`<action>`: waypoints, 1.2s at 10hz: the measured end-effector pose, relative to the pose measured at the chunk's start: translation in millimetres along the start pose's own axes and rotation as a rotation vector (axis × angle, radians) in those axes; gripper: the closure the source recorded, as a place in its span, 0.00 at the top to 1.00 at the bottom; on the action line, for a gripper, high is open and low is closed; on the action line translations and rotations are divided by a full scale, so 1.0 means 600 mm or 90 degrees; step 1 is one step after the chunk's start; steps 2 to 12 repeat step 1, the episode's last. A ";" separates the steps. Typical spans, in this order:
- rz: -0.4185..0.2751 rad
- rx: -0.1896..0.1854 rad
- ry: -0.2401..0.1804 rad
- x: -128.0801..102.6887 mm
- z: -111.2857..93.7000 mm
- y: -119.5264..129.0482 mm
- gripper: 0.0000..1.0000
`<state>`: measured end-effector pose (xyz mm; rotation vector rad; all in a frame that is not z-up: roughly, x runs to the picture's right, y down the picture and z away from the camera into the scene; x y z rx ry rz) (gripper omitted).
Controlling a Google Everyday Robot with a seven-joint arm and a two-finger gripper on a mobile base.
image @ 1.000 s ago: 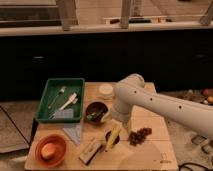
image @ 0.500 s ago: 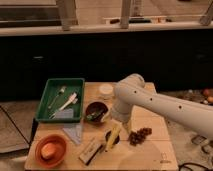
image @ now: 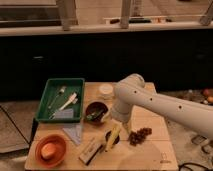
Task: Place banana in metal cup
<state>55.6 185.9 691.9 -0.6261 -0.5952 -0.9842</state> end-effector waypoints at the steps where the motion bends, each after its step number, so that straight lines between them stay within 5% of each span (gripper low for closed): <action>1: 0.000 0.000 0.000 0.000 0.000 0.000 0.80; 12: 0.000 0.000 0.000 0.000 0.000 0.000 0.80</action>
